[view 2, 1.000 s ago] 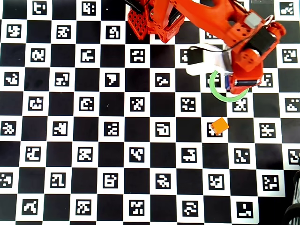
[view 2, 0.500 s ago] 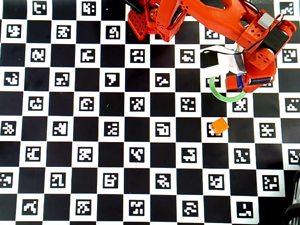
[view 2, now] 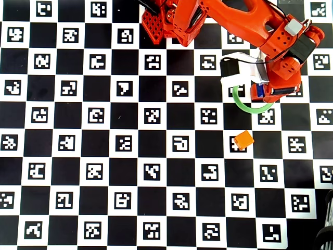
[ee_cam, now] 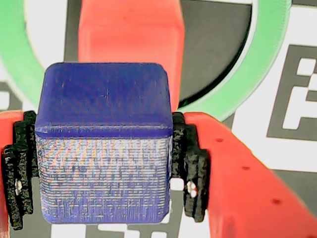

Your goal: Grab the red cube then put it in the green circle then put the blue cube on top and finally the orange cube on top

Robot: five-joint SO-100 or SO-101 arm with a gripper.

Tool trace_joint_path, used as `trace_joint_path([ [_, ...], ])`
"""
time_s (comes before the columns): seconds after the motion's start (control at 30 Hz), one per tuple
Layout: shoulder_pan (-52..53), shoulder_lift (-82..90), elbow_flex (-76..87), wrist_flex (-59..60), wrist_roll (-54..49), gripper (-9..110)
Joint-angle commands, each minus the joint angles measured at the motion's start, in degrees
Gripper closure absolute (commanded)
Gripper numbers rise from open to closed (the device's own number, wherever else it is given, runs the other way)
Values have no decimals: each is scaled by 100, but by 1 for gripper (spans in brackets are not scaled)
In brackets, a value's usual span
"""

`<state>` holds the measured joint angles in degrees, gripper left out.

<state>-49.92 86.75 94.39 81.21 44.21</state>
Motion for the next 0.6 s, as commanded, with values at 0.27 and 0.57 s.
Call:
trace_joint_path([
  [0.27, -44, 510, 272, -404, 114, 100],
  [0.57, -114, 492, 510, -668, 220, 100],
])
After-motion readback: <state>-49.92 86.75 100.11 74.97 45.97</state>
